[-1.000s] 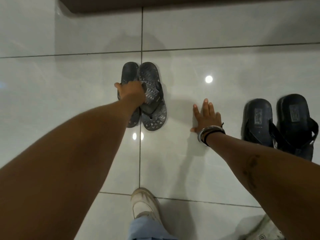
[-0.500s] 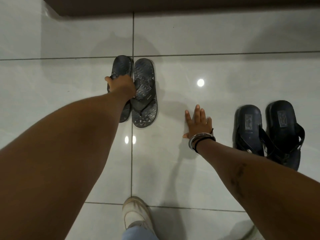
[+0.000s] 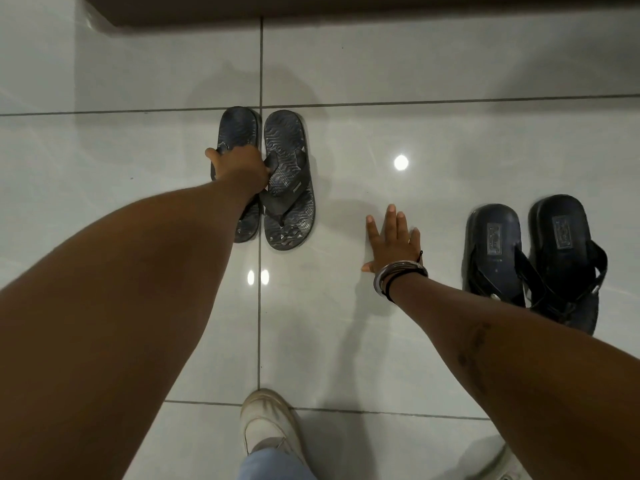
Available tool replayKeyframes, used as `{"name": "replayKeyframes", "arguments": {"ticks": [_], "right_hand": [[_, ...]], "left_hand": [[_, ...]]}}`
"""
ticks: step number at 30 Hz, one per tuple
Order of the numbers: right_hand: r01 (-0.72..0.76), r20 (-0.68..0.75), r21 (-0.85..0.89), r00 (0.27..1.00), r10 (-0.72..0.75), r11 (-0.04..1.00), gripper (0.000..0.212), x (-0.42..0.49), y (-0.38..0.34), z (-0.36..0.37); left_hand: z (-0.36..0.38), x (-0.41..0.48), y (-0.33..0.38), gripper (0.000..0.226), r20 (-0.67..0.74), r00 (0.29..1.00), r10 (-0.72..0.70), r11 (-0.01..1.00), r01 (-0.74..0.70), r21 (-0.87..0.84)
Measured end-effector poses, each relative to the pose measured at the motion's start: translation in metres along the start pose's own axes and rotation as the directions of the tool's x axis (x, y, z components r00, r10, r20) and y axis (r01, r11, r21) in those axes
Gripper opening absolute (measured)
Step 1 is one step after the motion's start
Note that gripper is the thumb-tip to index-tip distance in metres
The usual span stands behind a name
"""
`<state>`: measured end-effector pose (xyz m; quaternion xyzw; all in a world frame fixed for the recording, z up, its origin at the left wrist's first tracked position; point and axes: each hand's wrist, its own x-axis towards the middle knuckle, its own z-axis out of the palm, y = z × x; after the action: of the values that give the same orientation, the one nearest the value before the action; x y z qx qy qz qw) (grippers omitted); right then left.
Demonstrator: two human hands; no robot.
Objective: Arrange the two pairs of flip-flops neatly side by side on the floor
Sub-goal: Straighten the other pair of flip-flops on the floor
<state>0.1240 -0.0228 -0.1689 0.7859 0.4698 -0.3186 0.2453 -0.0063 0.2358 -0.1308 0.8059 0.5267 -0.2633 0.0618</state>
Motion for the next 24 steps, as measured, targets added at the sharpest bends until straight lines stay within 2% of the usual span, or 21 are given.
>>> {"name": "replayKeyframes", "arguments": {"ticks": [3, 10, 16, 19, 21, 24], "right_hand": [[0.003, -0.009, -0.006, 1.000, -0.003, 1.000, 0.107, 0.002, 0.001, 0.003], [0.000, -0.008, -0.009, 1.000, -0.001, 1.000, 0.109, 0.006, 0.001, 0.008], [0.001, -0.023, -0.012, 1.000, -0.001, 1.000, 0.109, 0.008, 0.001, 0.011], [0.007, -0.035, -0.004, 0.999, -0.007, 1.000, 0.107, 0.007, 0.002, 0.011], [0.013, -0.014, 0.017, 1.000, -0.013, 1.000, 0.107, 0.004, 0.003, 0.009], [0.025, 0.028, 0.022, 0.999, -0.025, 0.999, 0.106, -0.001, 0.002, -0.001]], "left_hand": [[0.003, 0.000, 0.001, 0.034, -0.019, 1.000, -0.012, 1.000, 0.013, 0.003], [0.010, 0.001, -0.001, 0.047, -0.059, 0.998, -0.023, 1.000, 0.023, -0.008], [0.013, -0.001, 0.002, 0.034, -0.091, 0.995, -0.039, 0.999, 0.040, 0.006], [0.011, -0.006, 0.004, 0.035, -0.116, 0.991, -0.067, 0.997, 0.069, 0.019], [0.007, -0.016, 0.008, 0.040, -0.144, 0.982, -0.119, 0.992, 0.123, 0.023], [-0.005, -0.039, 0.026, 0.061, -0.150, 0.972, -0.181, 0.980, 0.191, 0.060]]}}
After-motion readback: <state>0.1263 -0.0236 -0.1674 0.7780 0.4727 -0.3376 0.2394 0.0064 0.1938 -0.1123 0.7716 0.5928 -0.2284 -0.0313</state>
